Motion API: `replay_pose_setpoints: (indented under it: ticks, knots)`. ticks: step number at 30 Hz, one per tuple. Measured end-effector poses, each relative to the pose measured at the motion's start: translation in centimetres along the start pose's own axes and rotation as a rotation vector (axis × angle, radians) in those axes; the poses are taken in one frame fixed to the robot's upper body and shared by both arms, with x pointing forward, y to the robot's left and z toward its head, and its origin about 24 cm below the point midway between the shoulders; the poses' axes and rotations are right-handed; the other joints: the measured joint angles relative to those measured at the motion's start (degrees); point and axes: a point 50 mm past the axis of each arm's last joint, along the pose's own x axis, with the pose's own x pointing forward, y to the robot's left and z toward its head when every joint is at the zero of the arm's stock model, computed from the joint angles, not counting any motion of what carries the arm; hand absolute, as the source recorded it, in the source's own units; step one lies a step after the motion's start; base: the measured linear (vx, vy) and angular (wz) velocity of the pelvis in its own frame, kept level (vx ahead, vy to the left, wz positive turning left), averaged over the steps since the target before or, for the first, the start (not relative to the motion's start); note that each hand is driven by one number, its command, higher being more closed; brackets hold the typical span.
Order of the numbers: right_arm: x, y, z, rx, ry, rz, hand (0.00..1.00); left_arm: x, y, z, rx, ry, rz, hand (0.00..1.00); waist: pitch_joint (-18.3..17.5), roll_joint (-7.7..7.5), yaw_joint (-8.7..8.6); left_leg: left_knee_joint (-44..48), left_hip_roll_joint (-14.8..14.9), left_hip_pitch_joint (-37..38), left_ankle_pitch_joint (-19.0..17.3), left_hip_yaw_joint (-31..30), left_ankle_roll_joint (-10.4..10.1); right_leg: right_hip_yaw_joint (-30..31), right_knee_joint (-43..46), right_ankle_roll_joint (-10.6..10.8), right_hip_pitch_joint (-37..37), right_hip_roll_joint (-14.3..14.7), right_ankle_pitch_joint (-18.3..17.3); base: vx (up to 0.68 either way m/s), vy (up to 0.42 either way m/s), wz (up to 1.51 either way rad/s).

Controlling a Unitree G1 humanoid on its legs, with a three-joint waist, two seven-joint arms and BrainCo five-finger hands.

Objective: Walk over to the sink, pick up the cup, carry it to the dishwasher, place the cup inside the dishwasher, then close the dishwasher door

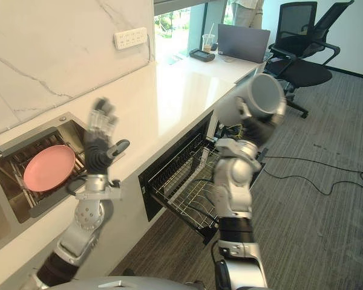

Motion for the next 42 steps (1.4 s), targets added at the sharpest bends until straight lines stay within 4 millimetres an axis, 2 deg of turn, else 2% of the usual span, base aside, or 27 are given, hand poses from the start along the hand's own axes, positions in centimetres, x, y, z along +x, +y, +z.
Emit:
replay_pose_setpoints:
  ticks: [1, 2, 4, 5, 6, 7, 9, 10, 14, 16, 17, 19, 23, 25, 28, 30, 33, 35, 37, 39, 40, 42]
  knots:
    - [0.1, -0.5, 0.1, -0.017, -0.001, -0.001, 1.00, -0.3, -0.3, -0.6, -0.071, 0.057, -0.036, 0.00, -0.01, 0.05, -0.14, 0.00, 0.01, 0.00, -0.04, 0.04, 0.00, 0.05, 0.00, 0.01, -0.03, 0.00, -0.01, 0.00, 0.000, 0.00]
    - [0.3, -1.7, 0.3, -0.059, -0.004, 0.004, 1.00, -1.3, -0.6, -2.3, -0.189, 0.187, -0.095, 0.00, 0.10, 0.08, -0.52, 0.00, 0.03, -0.06, -0.11, 0.09, 0.03, 0.09, 0.00, 0.06, -0.13, 0.00, -0.04, 0.00, 0.000, 0.00]
    - [0.2, -2.9, 0.3, -0.105, 0.007, 0.017, 1.00, -2.7, -0.6, -4.4, -0.270, 0.330, -0.129, 0.00, 0.19, 0.03, -0.73, -0.01, 0.03, -0.24, -0.18, 0.12, 0.09, 0.12, 0.01, 0.10, -0.28, -0.05, -0.07, 0.00, 0.000, 0.00]
    - [0.0, -3.8, 0.1, -0.138, 0.026, 0.028, 1.00, -4.2, -0.5, -6.3, -0.301, 0.460, -0.145, 0.00, 0.23, 0.26, -0.83, -0.01, 0.01, -0.30, -0.26, 0.12, 0.19, 0.12, 0.01, 0.18, -0.33, -0.08, -0.13, 0.00, 0.000, 0.00]
    - [-0.3, -4.6, -0.3, -0.165, 0.051, 0.037, 1.00, -6.1, -0.1, -8.3, -0.311, 0.593, -0.139, 0.00, 0.27, 0.40, -0.94, -0.01, 0.01, -0.41, -0.28, 0.12, 0.22, 0.10, -0.01, 0.23, -0.42, -0.10, -0.16, 0.00, 0.000, 0.00]
    - [-0.4, -4.9, -0.6, -0.180, 0.069, 0.044, 1.00, -7.1, 0.1, -9.2, -0.314, 0.654, -0.128, 0.00, 0.28, 0.41, -1.04, -0.01, 0.01, -0.49, -0.29, 0.11, 0.22, 0.08, -0.03, 0.25, -0.47, -0.09, -0.18, 0.00, 0.000, 0.00]
    - [-1.0, -6.4, -1.7, -0.238, 0.141, 0.053, 1.00, -10.4, 1.0, -11.5, -0.265, 0.813, -0.096, 0.00, 0.46, 0.13, -0.94, -0.02, 0.25, -1.01, -0.36, -0.06, 0.22, -0.10, -0.26, 0.23, -0.70, -0.15, -0.17, 0.01, -0.015, 0.05]
    - [-1.4, -7.1, -2.1, -0.260, 0.168, 0.046, 1.00, -11.7, 1.5, -12.0, -0.234, 0.863, -0.070, 0.00, 0.59, -0.09, -0.48, -0.02, 0.36, -1.45, -0.33, -0.12, 0.19, -0.17, -0.26, 0.18, -1.14, -0.08, -0.14, 0.01, -0.016, 0.04]
    - [-2.1, -8.9, -3.9, -0.346, 0.261, 0.032, 1.00, -14.4, 3.9, -12.4, -0.048, 0.942, -0.024, 0.00, 1.00, -0.71, 0.36, -0.01, 0.28, -1.54, -0.38, -0.67, 0.25, -0.95, -0.57, 0.23, -0.72, -0.04, -0.17, 0.03, -0.017, 0.10]
    - [-2.7, -9.2, -5.1, -0.368, 0.323, 0.046, 1.00, -15.7, 6.5, -12.5, 0.213, 0.993, 0.017, 0.00, 1.55, -1.21, 0.52, -0.01, 0.06, -1.32, -0.42, -1.85, 0.27, -2.37, -0.99, 0.47, 0.45, -0.05, -0.41, 0.02, -0.007, 0.25]
    - [-2.9, -9.3, -5.4, -0.372, 0.339, 0.053, 1.00, -16.1, 7.2, -12.5, 0.277, 1.013, 0.032, 0.00, 1.66, -1.38, 0.62, -0.01, 0.02, -1.20, -0.48, -1.97, 0.26, -2.54, -1.18, 0.48, 0.77, -0.04, -0.41, 0.02, -0.004, 0.15]
    - [-4.0, -8.9, -7.0, -0.390, 0.423, 0.114, 1.00, -18.2, 10.2, -12.4, 0.548, 1.106, 0.111, 0.00, 2.12, -1.78, 0.80, -0.01, -0.22, -1.10, -0.61, -3.00, 0.24, -3.74, -1.69, 0.67, 1.81, -0.02, -0.59, 0.03, -0.007, 0.22]
    - [-5.6, -8.9, -9.4, -0.435, 0.547, 0.151, 1.00, -21.1, 14.3, -11.2, 0.858, 1.216, 0.237, 0.00, 3.60, -1.90, 2.10, 0.00, -0.42, -1.05, -0.74, -3.70, 0.23, -4.89, -1.68, 0.76, 2.56, -0.05, -0.90, 0.04, -0.005, 0.14]
    - [-5.9, -8.9, -10.0, -0.457, 0.578, 0.159, 1.00, -21.7, 15.2, -10.9, 0.922, 1.248, 0.246, 0.00, 3.73, -1.94, 2.31, 0.00, -0.55, -1.02, -0.87, -3.91, 0.22, -4.98, -1.65, 0.73, 2.74, -0.05, -0.88, 0.04, -0.004, 0.06]
    - [-6.1, -8.7, -11.1, -0.537, 0.616, 0.187, 1.00, -24.5, 16.6, -10.4, 1.016, 1.388, 0.274, 0.00, 5.51, -1.75, 2.46, 0.00, -0.90, -0.25, -1.17, -4.19, 0.23, -5.07, -1.56, 0.93, 3.57, -0.24, -0.94, 0.05, 0.002, 0.02]
    - [-6.0, -8.9, -11.7, -0.579, 0.644, 0.184, 1.00, -26.1, 16.8, -10.2, 1.020, 1.464, 0.290, 0.00, 6.27, -1.64, 2.64, 0.00, -1.00, -0.33, -1.22, -4.50, 0.24, -5.40, -1.50, 1.15, 3.63, -0.30, -1.11, 0.03, 0.004, 0.09]
    - [-4.8, -9.2, -11.8, -0.638, 0.645, 0.179, 1.00, -27.4, 16.7, -10.1, 1.008, 1.522, 0.297, 0.00, 7.98, -0.90, 3.12, 0.02, -1.19, -1.32, -1.05, -5.52, 0.33, -6.58, -1.48, 1.23, 3.30, -0.33, -1.15, 0.02, 0.005, 0.20]
    - [-3.0, -9.2, -11.2, -0.679, 0.612, 0.170, 1.00, -27.4, 16.7, -10.2, 0.998, 1.521, 0.302, 0.00, 9.33, 0.19, 3.54, 0.04, -1.32, -2.56, -0.21, -6.33, 0.98, -7.35, -1.12, 1.36, 2.38, -0.35, -1.04, -0.01, 0.013, 0.21]
    - [0.4, -8.4, -10.0, -0.728, 0.532, 0.182, 1.00, -27.2, 16.9, -10.1, 0.968, 1.511, 0.321, 0.00, 12.89, 1.86, 3.87, 0.10, -1.36, -3.72, 0.64, -7.06, 1.26, -7.92, -0.47, 1.31, 1.39, -0.37, -0.88, -0.03, 0.023, 0.17]
    - [2.5, -8.0, -8.9, -0.756, 0.486, 0.179, 1.00, -27.4, 16.9, -10.2, 0.920, 1.520, 0.346, 0.00, 15.08, 2.89, 4.07, 0.36, -1.37, -5.39, 1.30, -7.78, 1.27, -8.11, 0.06, 1.22, -0.18, -0.31, -0.76, -0.05, 0.020, 0.18]
    - [3.7, -7.8, -8.4, -0.766, 0.463, 0.175, 1.00, -27.7, 16.8, -10.2, 0.884, 1.533, 0.363, 0.00, 16.65, 3.32, 4.50, 0.38, -1.22, -6.48, 1.74, -7.96, 1.26, -8.17, 0.37, 1.12, -1.27, -0.23, -0.57, -0.05, 0.007, 0.12]
    - [4.8, -7.6, -7.7, -0.777, 0.443, 0.181, 1.00, -28.2, 16.7, -10.3, 0.836, 1.553, 0.380, 0.00, 19.30, 3.46, 5.28, 0.39, -1.16, -7.67, 2.33, -8.57, 1.33, -8.43, 0.70, 1.01, -2.34, -0.12, -0.31, -0.03, -0.016, 0.15]
